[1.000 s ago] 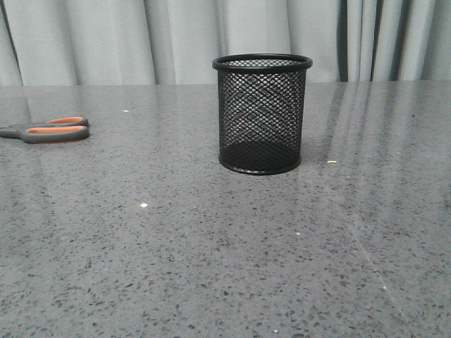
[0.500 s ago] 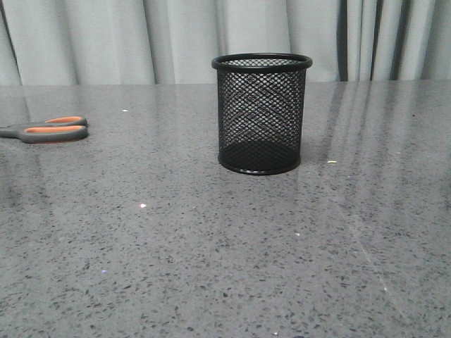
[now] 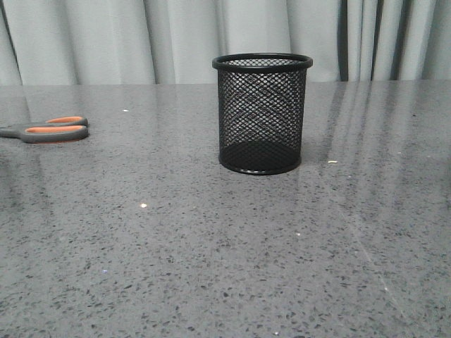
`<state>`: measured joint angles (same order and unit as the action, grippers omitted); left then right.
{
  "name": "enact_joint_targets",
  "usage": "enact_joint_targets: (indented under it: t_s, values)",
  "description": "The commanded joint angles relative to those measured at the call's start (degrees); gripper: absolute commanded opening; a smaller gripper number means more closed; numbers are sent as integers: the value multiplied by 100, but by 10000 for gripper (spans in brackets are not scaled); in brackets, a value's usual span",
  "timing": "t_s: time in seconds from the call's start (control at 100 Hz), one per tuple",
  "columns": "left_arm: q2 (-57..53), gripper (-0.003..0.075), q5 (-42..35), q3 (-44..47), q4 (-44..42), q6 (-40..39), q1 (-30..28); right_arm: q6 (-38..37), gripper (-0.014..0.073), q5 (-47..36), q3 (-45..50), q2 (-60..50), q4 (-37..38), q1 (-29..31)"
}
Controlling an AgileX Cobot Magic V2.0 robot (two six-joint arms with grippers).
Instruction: Put scissors into bucket
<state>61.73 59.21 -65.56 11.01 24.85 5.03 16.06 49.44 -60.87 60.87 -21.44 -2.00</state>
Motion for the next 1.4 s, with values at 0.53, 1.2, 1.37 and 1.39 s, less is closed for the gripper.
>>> enact_joint_targets:
  t_s: [0.53,1.2,1.37,1.39]
  values:
    - [2968,408,1182,-2298,85,4429,14,240,425,-323,-208,-63,-200,-157]
    - [3797,409,516,-2391,-772,5762,-44,383,425,-362,-208,-51,-115,-593]
    - [3797,412,385,-2412,-734,5789,-56,383,425,-399,-208,-17,-111,-620]
    - [3812,412,381,-2427,-734,5796,-56,383,425,-399,-208,-5,-111,-633]
